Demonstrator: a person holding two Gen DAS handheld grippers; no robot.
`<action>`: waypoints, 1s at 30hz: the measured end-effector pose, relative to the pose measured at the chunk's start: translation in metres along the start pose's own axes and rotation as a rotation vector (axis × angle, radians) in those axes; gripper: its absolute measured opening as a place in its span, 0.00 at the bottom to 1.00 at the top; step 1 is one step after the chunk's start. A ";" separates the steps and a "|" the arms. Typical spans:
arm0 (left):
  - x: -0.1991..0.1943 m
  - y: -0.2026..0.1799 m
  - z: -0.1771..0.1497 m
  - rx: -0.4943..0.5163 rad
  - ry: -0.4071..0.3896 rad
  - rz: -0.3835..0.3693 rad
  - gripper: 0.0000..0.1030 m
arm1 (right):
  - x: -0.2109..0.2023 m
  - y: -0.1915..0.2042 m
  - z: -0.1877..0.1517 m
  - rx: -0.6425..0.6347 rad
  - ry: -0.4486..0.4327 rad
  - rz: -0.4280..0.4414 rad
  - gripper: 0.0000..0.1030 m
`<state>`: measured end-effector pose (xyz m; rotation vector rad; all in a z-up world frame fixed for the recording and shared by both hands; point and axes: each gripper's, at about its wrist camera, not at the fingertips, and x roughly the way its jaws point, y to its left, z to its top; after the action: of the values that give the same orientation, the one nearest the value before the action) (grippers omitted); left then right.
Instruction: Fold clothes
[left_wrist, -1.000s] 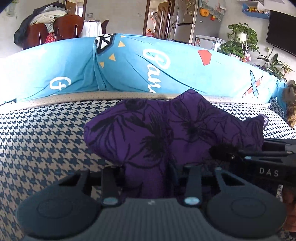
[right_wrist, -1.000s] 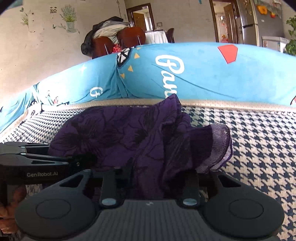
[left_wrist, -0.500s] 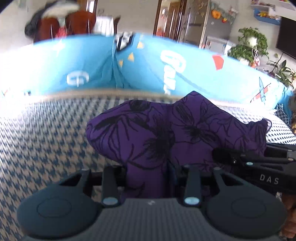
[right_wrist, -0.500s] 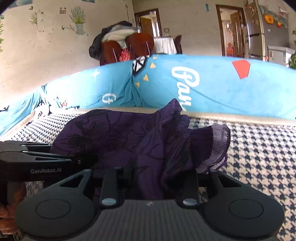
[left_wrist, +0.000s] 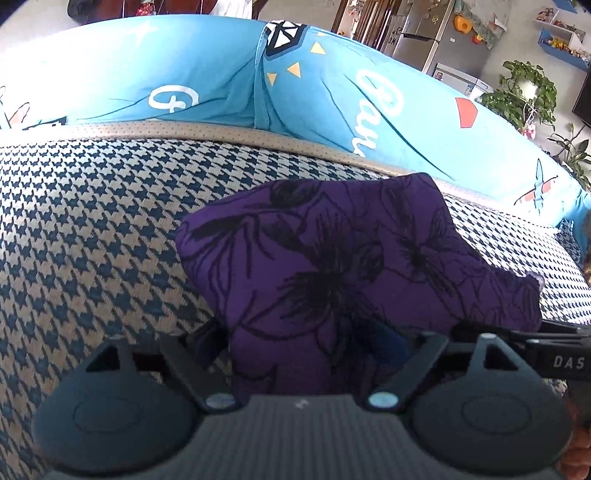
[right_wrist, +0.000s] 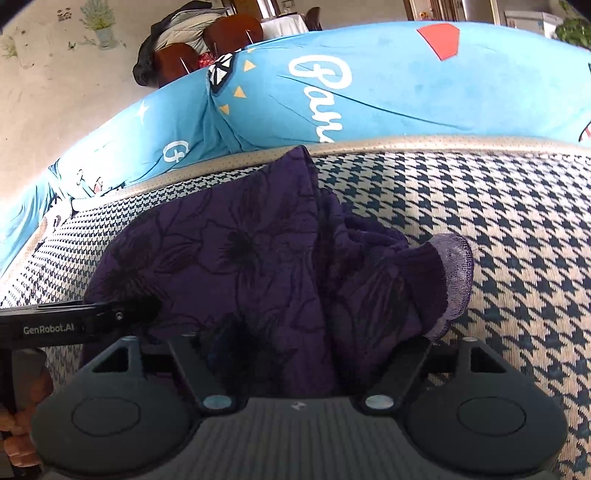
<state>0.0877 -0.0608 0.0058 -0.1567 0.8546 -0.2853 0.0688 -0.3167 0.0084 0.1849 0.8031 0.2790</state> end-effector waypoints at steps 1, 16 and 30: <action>0.001 0.000 -0.001 0.001 0.002 -0.001 0.91 | 0.001 -0.003 -0.001 0.015 0.006 0.006 0.78; 0.016 -0.007 -0.001 -0.004 0.025 0.008 1.00 | 0.018 0.007 -0.004 -0.021 -0.013 0.005 0.94; 0.016 -0.017 -0.002 0.044 -0.001 0.000 0.86 | 0.022 0.006 -0.007 -0.058 -0.044 0.047 0.72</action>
<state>0.0932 -0.0813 -0.0023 -0.1157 0.8469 -0.3034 0.0774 -0.3034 -0.0093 0.1550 0.7464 0.3408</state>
